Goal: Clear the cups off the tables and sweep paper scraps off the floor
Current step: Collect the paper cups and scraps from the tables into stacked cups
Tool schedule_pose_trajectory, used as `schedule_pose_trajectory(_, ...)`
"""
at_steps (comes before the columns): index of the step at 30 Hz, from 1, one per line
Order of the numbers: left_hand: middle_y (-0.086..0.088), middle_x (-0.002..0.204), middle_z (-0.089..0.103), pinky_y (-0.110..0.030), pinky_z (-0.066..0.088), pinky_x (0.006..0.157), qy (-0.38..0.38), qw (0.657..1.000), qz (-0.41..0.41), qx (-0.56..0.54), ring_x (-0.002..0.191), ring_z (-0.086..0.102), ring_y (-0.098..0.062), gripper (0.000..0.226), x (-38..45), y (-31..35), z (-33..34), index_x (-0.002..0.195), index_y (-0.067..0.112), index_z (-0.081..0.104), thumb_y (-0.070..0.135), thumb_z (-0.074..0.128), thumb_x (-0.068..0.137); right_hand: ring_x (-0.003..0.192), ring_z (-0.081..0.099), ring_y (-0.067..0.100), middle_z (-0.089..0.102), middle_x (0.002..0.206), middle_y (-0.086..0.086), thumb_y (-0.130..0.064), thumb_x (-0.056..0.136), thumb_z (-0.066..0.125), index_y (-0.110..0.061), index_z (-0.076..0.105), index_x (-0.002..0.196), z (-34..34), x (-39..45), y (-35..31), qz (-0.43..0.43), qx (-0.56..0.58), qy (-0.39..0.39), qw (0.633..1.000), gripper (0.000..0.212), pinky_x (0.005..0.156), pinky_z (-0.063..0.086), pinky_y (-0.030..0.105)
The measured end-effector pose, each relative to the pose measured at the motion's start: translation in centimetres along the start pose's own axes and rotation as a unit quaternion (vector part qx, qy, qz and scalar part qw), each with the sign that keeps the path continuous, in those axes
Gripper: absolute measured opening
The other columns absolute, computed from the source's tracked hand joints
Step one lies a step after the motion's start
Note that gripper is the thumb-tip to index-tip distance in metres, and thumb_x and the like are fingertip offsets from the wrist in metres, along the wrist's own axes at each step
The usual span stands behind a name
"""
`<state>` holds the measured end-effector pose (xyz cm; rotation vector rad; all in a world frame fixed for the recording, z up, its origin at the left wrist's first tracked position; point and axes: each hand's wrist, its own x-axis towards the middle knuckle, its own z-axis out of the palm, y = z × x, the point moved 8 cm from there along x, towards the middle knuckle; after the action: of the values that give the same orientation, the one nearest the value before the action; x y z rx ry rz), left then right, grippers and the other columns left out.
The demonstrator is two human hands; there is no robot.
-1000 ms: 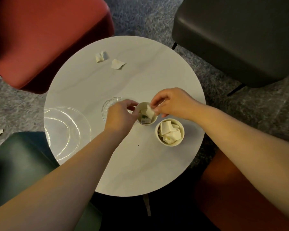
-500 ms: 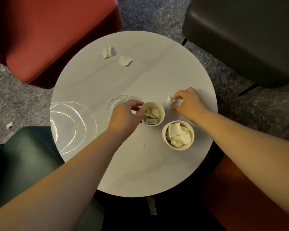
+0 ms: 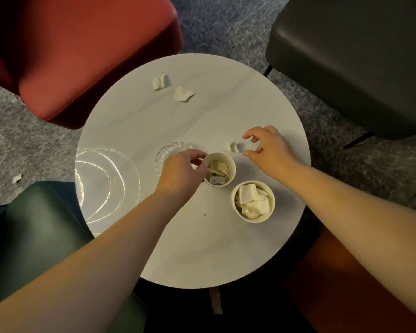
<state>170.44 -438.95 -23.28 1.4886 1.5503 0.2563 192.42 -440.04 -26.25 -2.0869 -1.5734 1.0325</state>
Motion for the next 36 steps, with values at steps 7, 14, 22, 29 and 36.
schedule_pose_trajectory(7,0.019,0.087,0.064,-0.033,0.059,0.069,0.026,1.0,-0.009,0.007,0.059,0.065,-0.004,0.006,-0.3,-0.6,-0.7,0.092,0.037,0.064,0.031,0.064,0.092,0.075,0.054,0.002,0.048,0.094,-0.012,-0.018,0.086,0.069,-0.033,0.063,0.102,4.4,2.8,-0.4,-0.044,-0.016,-0.058,0.997,0.023,0.062,0.043,0.009)
schedule_pose_trajectory(14,0.02,0.087,0.063,-0.032,0.058,0.074,0.035,0.999,-0.004,0.021,0.069,0.067,-0.008,0.003,-0.1,-0.4,-0.5,0.093,0.034,0.066,0.033,0.063,0.093,0.083,0.054,0.011,0.054,0.101,-0.004,-0.021,0.091,0.063,-0.025,0.069,0.098,2.7,2.5,-0.8,-0.046,-0.059,-0.065,0.995,0.011,0.071,0.043,0.022)
schedule_pose_trajectory(22,0.009,0.096,0.067,-0.038,0.058,0.079,0.036,0.999,-0.02,0.014,0.082,0.067,-0.012,0.019,0.6,0.1,0.1,0.108,0.024,0.069,0.035,0.063,0.093,0.074,0.066,0.004,0.068,0.089,-0.006,-0.021,0.084,0.071,-0.031,0.072,0.092,-2.1,-0.6,-4.9,-0.03,0.192,-0.081,0.978,0.012,0.053,0.049,0.012)
schedule_pose_trajectory(29,0.006,0.097,0.069,-0.04,0.058,0.078,0.035,0.999,-0.021,0.028,0.082,0.068,-0.016,0.017,1.3,0.8,0.3,0.107,0.026,0.069,0.034,0.063,0.094,0.081,0.069,0.014,0.069,0.1,-0.011,-0.024,0.082,0.073,-0.032,0.068,0.11,-0.4,-1.8,-6.5,-0.023,0.178,-0.171,0.969,0.029,0.064,0.059,0.024)
schedule_pose_trajectory(36,0.008,0.098,0.068,-0.03,0.057,0.069,0.029,0.998,-0.019,0.046,0.078,0.067,-0.014,0.02,1.4,1.1,0.0,0.108,0.027,0.068,0.04,0.062,0.094,0.091,0.064,0.003,0.066,0.101,-0.015,-0.034,0.083,0.071,-0.044,0.063,0.105,-2.9,-2.7,-5.4,-0.012,0.186,-0.113,0.976,0.026,0.074,0.049,0.016)
